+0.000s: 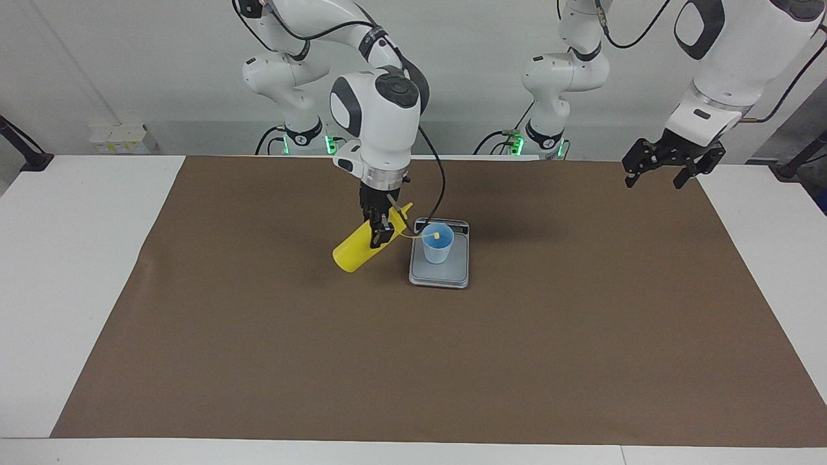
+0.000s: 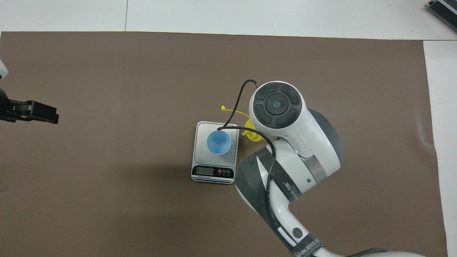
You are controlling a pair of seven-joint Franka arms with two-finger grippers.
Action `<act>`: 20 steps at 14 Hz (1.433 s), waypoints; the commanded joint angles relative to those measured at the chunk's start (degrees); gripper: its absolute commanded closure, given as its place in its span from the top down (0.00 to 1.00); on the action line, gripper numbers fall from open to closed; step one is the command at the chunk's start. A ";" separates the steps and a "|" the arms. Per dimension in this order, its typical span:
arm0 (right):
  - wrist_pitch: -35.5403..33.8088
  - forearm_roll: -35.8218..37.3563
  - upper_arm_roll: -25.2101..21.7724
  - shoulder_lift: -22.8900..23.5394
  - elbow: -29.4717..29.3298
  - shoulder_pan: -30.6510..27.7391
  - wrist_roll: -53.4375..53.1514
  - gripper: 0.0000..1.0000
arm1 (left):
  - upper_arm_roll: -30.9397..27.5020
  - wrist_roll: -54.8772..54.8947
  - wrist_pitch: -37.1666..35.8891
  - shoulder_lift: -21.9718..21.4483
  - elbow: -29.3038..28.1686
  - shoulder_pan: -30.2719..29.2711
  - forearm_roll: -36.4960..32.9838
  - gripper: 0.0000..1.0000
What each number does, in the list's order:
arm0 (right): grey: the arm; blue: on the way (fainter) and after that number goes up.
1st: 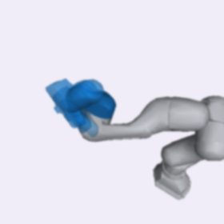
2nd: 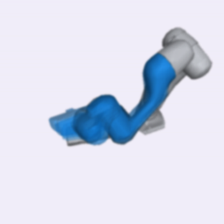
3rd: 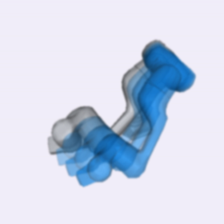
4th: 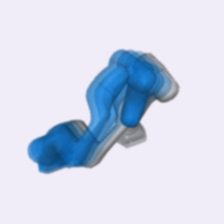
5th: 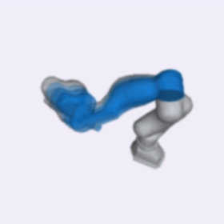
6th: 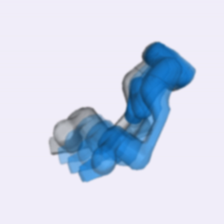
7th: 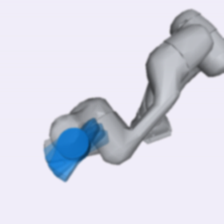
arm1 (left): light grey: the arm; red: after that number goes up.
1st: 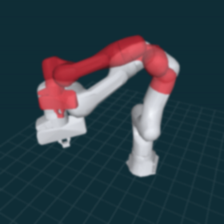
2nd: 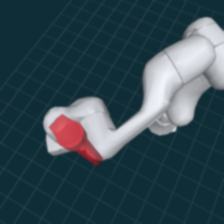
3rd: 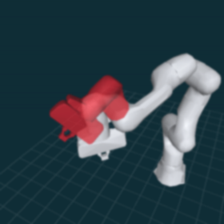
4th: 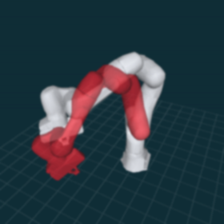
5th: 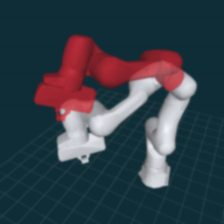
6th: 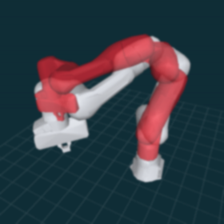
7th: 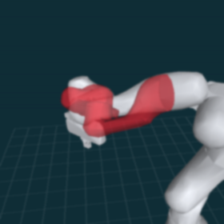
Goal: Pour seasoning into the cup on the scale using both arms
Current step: 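Turn the bottle upright and lower it beside the scale with the right gripper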
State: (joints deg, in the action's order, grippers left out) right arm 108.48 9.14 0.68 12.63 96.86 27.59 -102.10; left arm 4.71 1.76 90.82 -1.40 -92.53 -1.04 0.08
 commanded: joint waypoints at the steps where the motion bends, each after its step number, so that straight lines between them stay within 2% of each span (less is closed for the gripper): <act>1: -1.34 -9.63 0.38 -2.96 3.60 -3.67 8.46 0.00 | -0.23 0.26 -0.12 -1.50 -1.51 -0.11 0.62 1.00; 4: -4.06 -14.31 0.38 -3.31 4.74 -7.27 15.85 0.00 | -0.23 0.26 -0.12 -1.50 -1.51 -0.11 0.62 1.00; 8: -5.56 -27.22 0.37 -5.94 11.75 -16.66 40.17 0.00 | -0.23 0.26 -0.12 -1.50 -1.51 -0.11 0.62 1.00; 10: -6.35 -28.29 0.37 -6.39 13.88 -20.71 48.36 0.00 | -0.23 0.26 -0.12 -1.50 -1.51 -0.11 0.62 1.00; 15: -8.72 -34.77 0.29 -5.51 15.38 -31.61 56.13 0.00 | -0.23 0.26 -0.12 -1.50 -1.51 -0.11 0.62 1.00; 18: -8.82 -40.58 0.20 -4.37 16.77 -33.82 54.30 0.00 | -0.23 0.26 -0.12 -1.50 -1.51 -0.11 0.62 1.00; 20: -7.59 -41.30 0.11 -4.63 17.92 -34.09 50.53 0.00 | -0.23 0.26 -0.12 -1.50 -1.51 -0.11 0.62 1.00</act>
State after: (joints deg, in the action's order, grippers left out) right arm 99.86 -30.06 0.29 8.98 113.12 -6.11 -48.47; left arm 4.71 1.76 90.82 -1.40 -92.53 -1.04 0.08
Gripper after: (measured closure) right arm 0.480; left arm 0.000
